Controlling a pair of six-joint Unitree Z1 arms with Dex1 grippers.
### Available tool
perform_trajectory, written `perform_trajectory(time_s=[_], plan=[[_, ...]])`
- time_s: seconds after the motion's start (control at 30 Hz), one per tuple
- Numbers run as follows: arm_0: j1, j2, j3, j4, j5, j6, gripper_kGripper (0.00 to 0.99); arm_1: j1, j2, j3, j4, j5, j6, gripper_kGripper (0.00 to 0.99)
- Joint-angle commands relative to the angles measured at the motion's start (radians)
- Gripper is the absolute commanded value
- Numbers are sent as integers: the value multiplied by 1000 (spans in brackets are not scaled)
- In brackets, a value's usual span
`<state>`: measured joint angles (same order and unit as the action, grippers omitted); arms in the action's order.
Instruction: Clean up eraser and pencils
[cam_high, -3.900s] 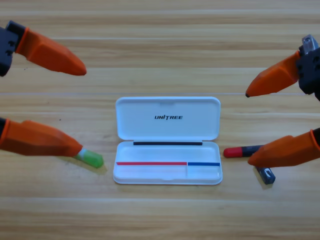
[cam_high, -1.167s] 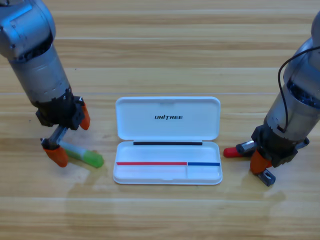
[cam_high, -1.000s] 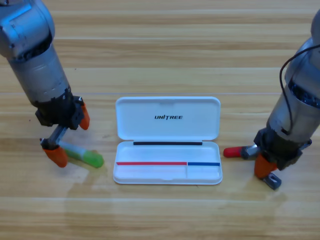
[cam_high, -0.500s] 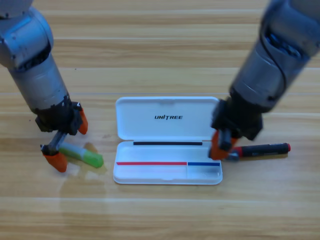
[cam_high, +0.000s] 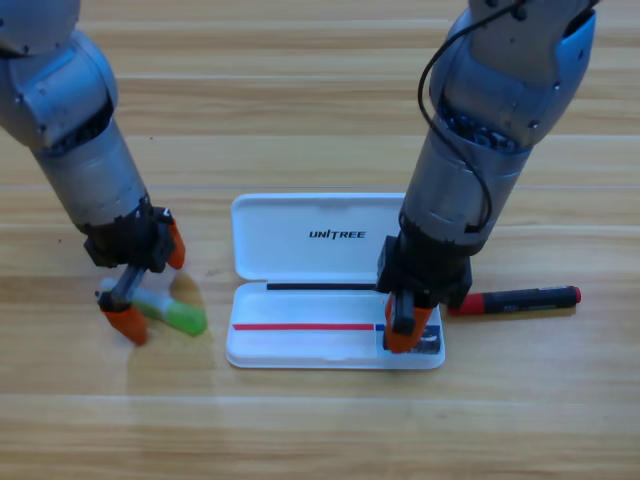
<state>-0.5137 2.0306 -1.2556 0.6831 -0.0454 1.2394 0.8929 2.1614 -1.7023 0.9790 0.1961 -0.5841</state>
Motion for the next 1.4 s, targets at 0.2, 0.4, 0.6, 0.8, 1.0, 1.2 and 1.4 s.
perform_trajectory(time_s=[0.2,0.4,0.6,0.8,1.0,1.2,1.4], plan=[[17,36,76,-91,-1,-11,689,15,92,-14,4,-52,-19,0],[17,13,97,-94,21,12,345,12,92,-14,1,-69,-26,0],[15,-52,97,-80,59,26,0,11,90,-14,0,-67,-28,0],[15,-127,-33,96,78,5,0,12,94,-14,-8,-69,-29,0],[14,-159,-165,259,108,-44,0,9,98,-14,-19,-69,-28,72],[-19,-181,-217,320,111,-121,0,3,100,-14,-22,-73,-28,770],[-49,-194,-243,355,111,-204,0,6,-25,39,-19,-67,-25,900]])
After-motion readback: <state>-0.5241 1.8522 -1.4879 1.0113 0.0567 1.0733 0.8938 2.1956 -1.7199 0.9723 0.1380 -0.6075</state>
